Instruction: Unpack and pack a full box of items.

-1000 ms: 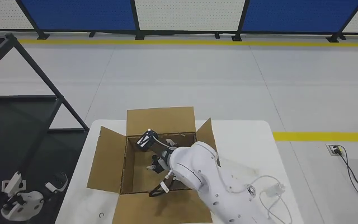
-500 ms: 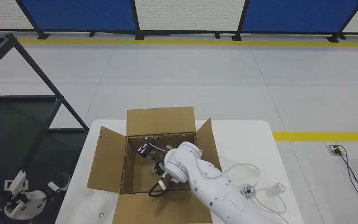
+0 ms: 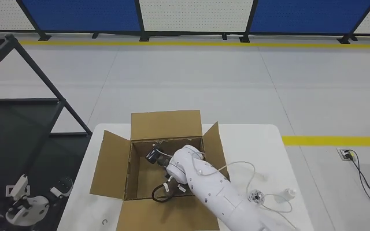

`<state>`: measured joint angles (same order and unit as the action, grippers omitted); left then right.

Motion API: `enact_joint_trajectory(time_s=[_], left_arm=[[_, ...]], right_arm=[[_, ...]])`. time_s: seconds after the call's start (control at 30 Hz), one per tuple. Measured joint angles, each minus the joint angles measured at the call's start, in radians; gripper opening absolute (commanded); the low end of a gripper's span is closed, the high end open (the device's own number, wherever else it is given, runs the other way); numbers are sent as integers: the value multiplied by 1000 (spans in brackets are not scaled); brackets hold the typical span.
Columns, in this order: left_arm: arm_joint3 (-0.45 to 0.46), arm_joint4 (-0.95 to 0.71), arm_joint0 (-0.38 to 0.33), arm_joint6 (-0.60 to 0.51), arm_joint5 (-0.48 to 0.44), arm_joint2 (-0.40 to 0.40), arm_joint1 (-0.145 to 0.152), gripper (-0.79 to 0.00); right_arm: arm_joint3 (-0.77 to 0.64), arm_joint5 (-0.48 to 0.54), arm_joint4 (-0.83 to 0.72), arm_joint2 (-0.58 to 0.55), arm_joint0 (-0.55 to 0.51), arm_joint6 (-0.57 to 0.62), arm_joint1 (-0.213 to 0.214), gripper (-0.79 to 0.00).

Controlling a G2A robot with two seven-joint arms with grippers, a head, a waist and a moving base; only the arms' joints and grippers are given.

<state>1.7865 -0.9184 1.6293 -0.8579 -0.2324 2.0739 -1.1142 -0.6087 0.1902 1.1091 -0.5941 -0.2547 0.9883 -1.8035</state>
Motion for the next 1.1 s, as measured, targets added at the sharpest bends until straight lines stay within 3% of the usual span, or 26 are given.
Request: enact_joint_trajectory(time_s=[0.7, 1.1], left_arm=[[-20, -24, -3, -15, -1, 16, -4, 0], [-16, -55, 12, -54, -7, 24, -9, 0]], right_arm=[[265, 44, -27, 42, 87, -30, -119, -459], [363, 31, -34, 42, 97, -98, -162, -493]])
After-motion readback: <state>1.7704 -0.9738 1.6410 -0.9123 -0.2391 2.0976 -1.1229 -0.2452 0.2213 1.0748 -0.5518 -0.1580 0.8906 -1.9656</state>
